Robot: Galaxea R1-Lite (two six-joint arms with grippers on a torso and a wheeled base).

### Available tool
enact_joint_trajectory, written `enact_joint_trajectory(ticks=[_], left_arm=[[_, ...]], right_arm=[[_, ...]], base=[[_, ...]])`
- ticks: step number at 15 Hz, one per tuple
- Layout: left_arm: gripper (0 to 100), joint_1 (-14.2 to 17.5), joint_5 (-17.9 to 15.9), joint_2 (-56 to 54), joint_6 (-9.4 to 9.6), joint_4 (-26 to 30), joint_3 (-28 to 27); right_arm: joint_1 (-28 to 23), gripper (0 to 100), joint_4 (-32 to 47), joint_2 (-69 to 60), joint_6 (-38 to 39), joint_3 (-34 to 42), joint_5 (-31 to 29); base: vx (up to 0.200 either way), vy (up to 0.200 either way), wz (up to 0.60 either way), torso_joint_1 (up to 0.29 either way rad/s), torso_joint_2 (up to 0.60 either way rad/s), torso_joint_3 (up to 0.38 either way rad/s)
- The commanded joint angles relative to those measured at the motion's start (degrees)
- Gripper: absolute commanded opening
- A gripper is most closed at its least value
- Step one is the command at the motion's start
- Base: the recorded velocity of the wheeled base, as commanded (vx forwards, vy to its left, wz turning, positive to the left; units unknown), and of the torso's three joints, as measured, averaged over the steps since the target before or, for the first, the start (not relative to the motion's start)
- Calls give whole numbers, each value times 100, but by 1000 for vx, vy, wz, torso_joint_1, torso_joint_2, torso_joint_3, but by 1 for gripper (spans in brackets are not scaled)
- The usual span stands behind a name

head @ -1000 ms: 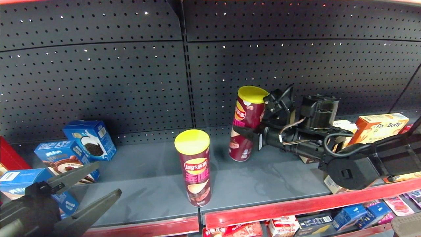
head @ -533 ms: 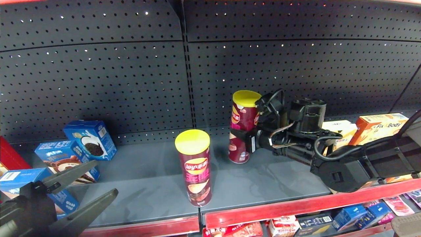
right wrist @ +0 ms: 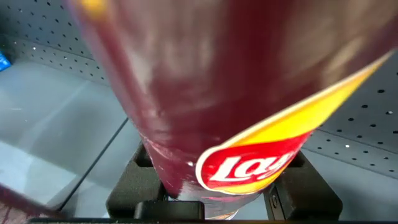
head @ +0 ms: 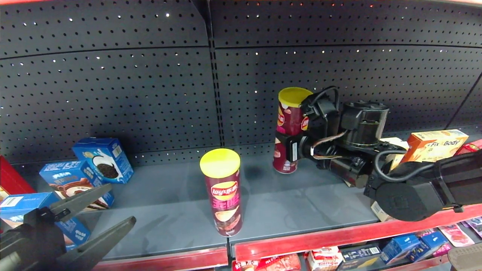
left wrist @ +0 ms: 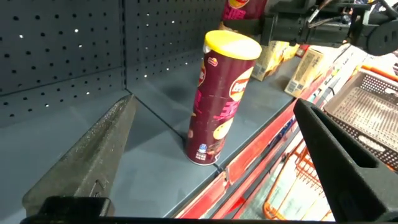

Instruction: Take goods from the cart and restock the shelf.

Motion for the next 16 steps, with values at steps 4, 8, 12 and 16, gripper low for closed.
enact_joint_trajectory(ticks=[4,8,12,16], left_arm=[[100,1,6,26,-4,22,-2],[100,-8,6,44,-4,31,-2],[100,-8,-3,53,-4,31,-2],[100,-8,-3,61,-12,40,-2]], right_arm=[[152,0,50,-64,-13,46,8],[196,0,86,-29,-13,-7,8],[64,0,6,-29,-144,133,403],[-85,0,-143,-20,-250,160,254]], base=[[0,0,300,4,1,4],[0,0,600,7,6,4],[0,0,0,0,0,0],[0,0,0,0,0,0]])
